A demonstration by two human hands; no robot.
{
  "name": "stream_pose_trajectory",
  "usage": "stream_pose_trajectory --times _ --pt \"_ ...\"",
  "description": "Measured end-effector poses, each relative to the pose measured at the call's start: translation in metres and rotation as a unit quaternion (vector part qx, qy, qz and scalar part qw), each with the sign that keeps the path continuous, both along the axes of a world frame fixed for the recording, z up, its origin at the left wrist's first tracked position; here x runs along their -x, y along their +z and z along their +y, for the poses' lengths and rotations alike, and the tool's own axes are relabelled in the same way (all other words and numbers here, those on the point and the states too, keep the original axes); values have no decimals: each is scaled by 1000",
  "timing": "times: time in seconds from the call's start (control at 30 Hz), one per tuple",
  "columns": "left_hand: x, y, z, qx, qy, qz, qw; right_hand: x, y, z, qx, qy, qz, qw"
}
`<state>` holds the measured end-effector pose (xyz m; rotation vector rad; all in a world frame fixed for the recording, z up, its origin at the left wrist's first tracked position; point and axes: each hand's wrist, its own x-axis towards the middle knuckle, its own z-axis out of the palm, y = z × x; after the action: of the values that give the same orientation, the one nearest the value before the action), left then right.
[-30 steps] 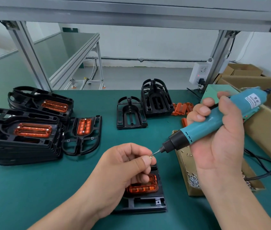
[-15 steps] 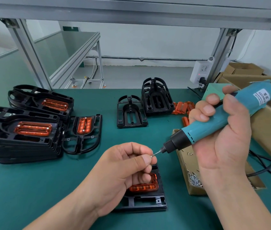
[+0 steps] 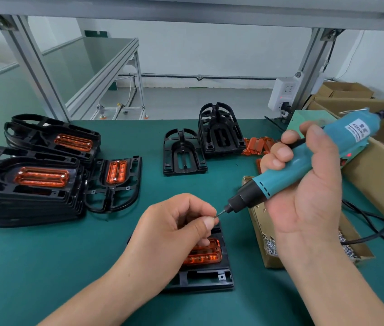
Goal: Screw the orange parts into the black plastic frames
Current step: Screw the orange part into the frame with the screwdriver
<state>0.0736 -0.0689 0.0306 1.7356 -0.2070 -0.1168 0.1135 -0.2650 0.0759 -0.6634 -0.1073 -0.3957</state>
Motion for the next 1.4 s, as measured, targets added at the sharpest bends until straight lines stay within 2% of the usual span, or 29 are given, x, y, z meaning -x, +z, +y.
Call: stream_pose_trajectory --times 0.2,0.7,1.13,1.4 --pt "-2 3 1 11 -12 -3 1000 -6 -4 -2 -45 3 46 998" --pt "-6 3 9 -33 -17 -25 999 -7 -4 -4 -50 -7 29 998" --pt "-2 0 8 -118 3 -61 991 -4 -5 -1 4 12 -13 1000" --pt "-4 4 15 -166 -18 -63 984 -6 -7 -2 26 14 -6 1000"
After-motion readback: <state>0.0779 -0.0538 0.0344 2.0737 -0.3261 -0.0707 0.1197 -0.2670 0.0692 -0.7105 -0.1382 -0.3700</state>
